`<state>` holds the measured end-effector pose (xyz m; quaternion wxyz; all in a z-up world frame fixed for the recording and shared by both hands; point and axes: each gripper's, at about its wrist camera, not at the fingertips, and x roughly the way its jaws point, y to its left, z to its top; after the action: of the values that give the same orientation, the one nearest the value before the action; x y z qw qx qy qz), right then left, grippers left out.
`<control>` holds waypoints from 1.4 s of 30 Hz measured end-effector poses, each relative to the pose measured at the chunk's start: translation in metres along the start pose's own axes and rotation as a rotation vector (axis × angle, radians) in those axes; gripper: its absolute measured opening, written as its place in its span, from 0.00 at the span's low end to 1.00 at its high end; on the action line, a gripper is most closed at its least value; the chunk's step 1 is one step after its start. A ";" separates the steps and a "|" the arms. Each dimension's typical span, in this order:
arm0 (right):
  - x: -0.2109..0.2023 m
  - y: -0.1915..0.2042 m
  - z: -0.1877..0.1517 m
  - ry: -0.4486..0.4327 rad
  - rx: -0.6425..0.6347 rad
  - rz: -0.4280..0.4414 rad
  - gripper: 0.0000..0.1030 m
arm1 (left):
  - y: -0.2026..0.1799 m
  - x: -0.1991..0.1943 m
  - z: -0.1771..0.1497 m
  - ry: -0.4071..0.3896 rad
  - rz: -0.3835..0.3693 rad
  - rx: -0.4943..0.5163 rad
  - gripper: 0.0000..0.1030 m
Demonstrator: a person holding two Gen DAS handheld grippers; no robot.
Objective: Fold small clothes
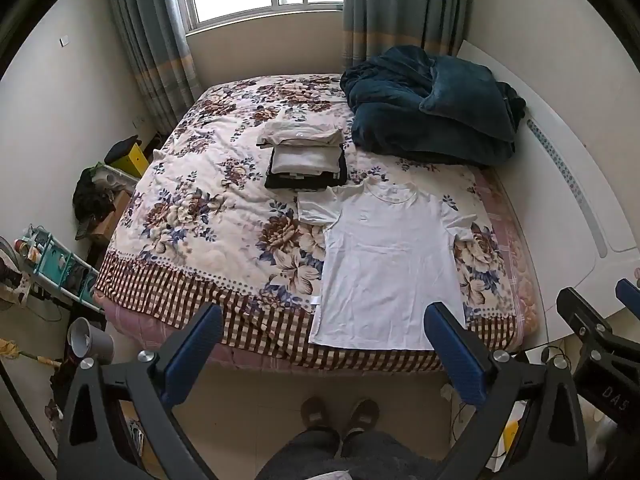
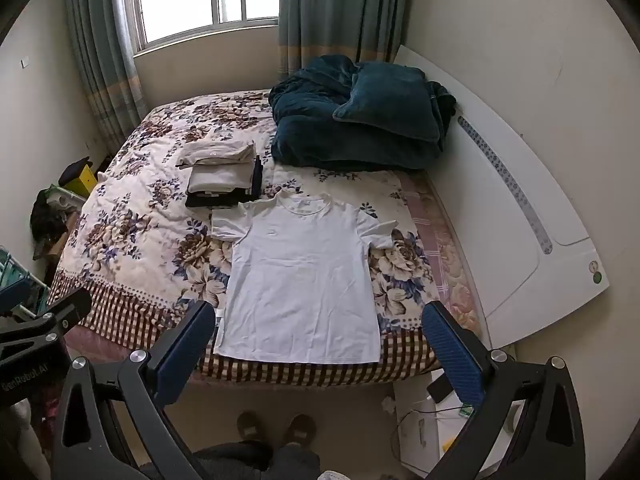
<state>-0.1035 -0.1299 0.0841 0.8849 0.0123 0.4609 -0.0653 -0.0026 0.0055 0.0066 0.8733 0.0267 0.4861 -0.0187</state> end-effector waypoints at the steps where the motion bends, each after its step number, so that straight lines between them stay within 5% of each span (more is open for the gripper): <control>1: 0.000 0.000 0.001 0.001 -0.002 0.000 1.00 | 0.006 -0.002 0.001 -0.003 -0.003 0.000 1.00; 42: -0.002 0.007 0.003 -0.001 -0.006 0.004 1.00 | 0.009 -0.005 0.021 -0.010 0.003 -0.006 1.00</control>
<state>-0.1012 -0.1228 0.0877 0.8853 0.0106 0.4608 -0.0620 0.0132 0.0137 0.0217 0.8759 0.0245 0.4816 -0.0162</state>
